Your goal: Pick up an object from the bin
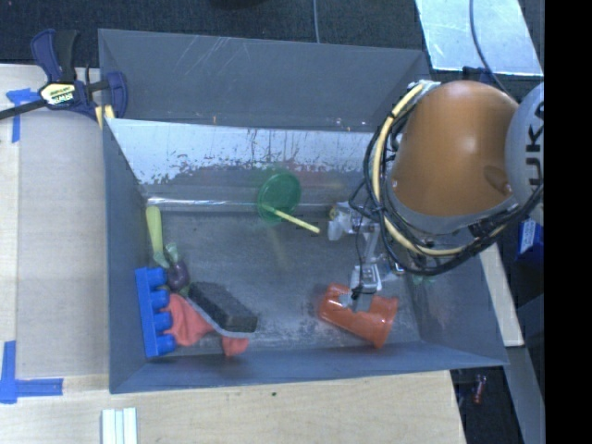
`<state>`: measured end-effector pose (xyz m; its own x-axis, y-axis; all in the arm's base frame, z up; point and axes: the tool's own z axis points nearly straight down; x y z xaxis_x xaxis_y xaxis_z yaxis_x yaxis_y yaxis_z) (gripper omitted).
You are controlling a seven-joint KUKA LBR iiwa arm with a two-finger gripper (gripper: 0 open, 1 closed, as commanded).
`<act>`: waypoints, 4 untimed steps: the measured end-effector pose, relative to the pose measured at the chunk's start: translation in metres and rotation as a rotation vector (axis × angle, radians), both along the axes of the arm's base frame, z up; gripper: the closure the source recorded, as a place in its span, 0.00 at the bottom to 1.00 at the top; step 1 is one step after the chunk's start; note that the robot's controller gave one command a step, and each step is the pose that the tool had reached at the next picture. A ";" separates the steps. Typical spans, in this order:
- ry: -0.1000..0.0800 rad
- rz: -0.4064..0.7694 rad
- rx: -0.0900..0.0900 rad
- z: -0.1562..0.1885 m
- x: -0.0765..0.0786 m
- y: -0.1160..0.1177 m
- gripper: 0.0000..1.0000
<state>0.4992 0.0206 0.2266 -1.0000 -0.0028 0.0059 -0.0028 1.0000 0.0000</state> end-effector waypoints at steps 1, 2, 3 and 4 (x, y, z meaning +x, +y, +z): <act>-0.009 -0.001 0.000 0.005 0.002 0.000 0.00; -0.014 -0.021 0.000 -0.059 -0.001 -0.026 0.00; -0.018 0.211 0.000 -0.107 -0.007 -0.047 0.00; -0.014 0.014 -0.001 -0.132 -0.012 -0.054 0.00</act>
Offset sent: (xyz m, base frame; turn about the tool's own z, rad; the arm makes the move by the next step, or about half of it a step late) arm -0.0061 -0.0490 -0.1199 0.0366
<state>0.4872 -0.0333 0.0950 -0.9998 -0.0168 -0.0077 -0.0168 0.9999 -0.0007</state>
